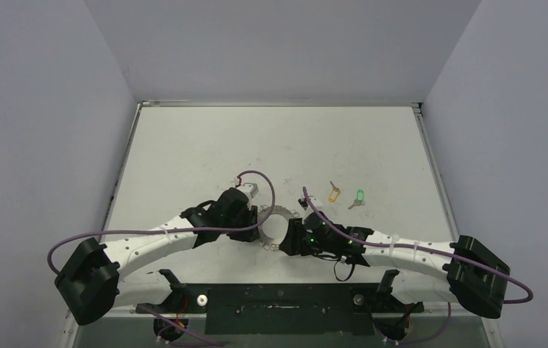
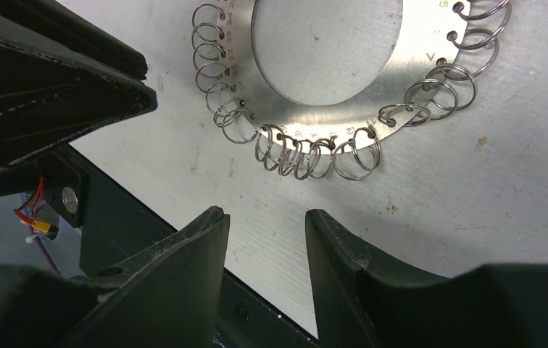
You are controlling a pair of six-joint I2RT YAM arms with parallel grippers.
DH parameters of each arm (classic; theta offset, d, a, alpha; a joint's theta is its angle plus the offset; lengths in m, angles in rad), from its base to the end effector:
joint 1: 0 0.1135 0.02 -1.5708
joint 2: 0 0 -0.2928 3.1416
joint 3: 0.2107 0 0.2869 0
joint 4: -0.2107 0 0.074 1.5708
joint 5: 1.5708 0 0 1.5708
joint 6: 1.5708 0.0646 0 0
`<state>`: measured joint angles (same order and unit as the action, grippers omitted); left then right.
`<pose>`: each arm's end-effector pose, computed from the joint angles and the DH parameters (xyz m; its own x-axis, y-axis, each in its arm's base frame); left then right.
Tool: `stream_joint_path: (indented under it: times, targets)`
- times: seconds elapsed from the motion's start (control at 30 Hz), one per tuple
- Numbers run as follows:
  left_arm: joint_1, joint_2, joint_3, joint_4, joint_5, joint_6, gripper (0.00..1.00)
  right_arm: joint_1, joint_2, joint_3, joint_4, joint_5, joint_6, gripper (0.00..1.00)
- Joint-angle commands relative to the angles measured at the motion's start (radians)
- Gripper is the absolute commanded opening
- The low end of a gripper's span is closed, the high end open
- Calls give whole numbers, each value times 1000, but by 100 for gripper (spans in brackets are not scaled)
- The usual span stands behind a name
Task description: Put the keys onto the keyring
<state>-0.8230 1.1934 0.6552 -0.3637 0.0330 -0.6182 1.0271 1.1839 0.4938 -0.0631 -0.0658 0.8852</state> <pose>0.1818 -0.1992 0.1847 -0.8675 0.0835 -0.4904 0.2993 0.8750 -0.3805 0.1335 0.2291 0.1576 -0.9042 -0.0028 -0.4271 -0.2825 0.7539 0.5931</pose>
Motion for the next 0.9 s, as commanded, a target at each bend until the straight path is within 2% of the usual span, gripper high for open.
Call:
stream_joint_path:
  times: [0.0, 0.27, 0.67, 0.77, 0.87]
  targets:
    - [-41, 36, 24, 35, -18, -30, 29, -8, 7, 33, 13, 27, -7, 44]
    - [-106, 138, 83, 32, -68, -19, 29, -17, 1, 12, 16, 29, -1, 44]
    - [-143, 255, 136, 50, -110, -5, 30, -30, -18, -9, 10, 26, 3, 44]
    - [-148, 275, 140, 59, -108, -2, 27, -31, -22, -11, 7, 26, 2, 44]
    - [-152, 284, 147, 54, -117, 3, 19, -32, -27, -14, 5, 26, 2, 44]
